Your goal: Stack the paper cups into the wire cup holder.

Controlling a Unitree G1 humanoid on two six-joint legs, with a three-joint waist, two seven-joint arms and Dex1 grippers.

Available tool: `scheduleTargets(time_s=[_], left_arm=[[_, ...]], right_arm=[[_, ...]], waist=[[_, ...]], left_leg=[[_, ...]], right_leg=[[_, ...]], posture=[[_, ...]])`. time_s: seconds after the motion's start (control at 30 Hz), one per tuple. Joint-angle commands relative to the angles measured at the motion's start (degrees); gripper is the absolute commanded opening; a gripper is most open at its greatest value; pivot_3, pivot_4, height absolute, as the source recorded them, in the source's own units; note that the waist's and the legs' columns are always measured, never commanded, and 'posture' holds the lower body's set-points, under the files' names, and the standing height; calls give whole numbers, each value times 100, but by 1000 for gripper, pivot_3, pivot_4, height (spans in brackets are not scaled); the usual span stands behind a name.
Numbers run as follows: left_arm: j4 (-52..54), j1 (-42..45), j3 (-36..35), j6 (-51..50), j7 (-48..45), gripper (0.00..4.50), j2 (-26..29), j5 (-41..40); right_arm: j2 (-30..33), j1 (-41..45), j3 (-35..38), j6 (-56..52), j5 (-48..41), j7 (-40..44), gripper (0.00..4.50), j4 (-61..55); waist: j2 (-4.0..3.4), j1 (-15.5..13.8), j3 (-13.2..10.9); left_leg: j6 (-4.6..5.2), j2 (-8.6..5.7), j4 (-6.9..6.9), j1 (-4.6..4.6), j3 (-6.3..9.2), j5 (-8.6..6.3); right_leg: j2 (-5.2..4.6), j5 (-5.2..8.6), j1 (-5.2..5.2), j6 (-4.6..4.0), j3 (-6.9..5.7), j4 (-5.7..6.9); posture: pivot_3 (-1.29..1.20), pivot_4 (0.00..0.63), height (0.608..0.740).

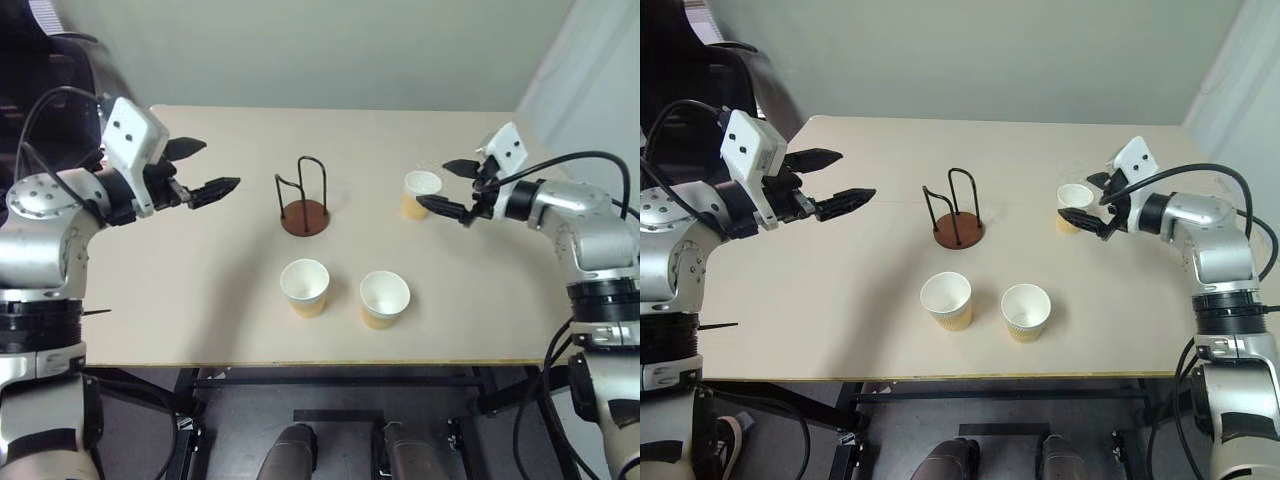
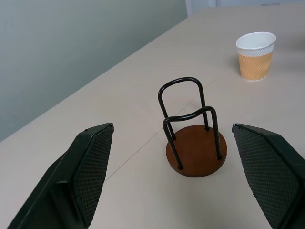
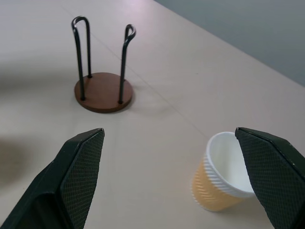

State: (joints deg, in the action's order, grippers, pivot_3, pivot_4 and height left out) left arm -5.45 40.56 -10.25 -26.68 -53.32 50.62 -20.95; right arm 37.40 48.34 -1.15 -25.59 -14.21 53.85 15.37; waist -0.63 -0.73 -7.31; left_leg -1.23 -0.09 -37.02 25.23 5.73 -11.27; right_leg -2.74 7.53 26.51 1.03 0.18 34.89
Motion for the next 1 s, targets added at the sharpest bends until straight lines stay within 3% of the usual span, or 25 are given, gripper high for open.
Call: scheduleTargets(time_s=[0.03,0.27,0.47,0.67,1.0], left_arm=[[203,48,-100,-25,-38,4262,143,-39],[-148,581,207,28,-224,4262,-32,-7],[-888,1086,714,482,-483,4262,-288,363],[-1126,1122,705,687,-378,4262,-396,523],[-1399,781,335,838,311,4262,-443,673]], right_arm=[[-27,213,44,203,22,27,4500,17],[-89,-73,180,47,-41,-131,4500,-332],[260,-353,306,-554,-324,69,4500,-1113],[368,-425,318,-1271,-805,167,4500,-1978],[-394,-279,-304,-1455,-579,-408,4500,-2188]], waist=[[-1,-4,-1],[-1,-41,0],[-1,-52,-1],[0,-12,-1],[0,5,-1]], left_leg=[[0,0,0,0,0,0],[-2,-1,0,3,1,-3],[-8,-3,-1,3,0,-6],[11,-3,-1,4,-1,2],[28,2,-5,1,0,6]], right_leg=[[0,0,0,0,0,0],[-2,2,1,-3,-2,0],[-5,2,0,-3,-2,1],[-3,8,0,7,-2,0],[5,13,1,16,-2,6]], posture=[[0,150,740],[0,150,740],[0,150,740],[0,150,740],[0,150,740]])
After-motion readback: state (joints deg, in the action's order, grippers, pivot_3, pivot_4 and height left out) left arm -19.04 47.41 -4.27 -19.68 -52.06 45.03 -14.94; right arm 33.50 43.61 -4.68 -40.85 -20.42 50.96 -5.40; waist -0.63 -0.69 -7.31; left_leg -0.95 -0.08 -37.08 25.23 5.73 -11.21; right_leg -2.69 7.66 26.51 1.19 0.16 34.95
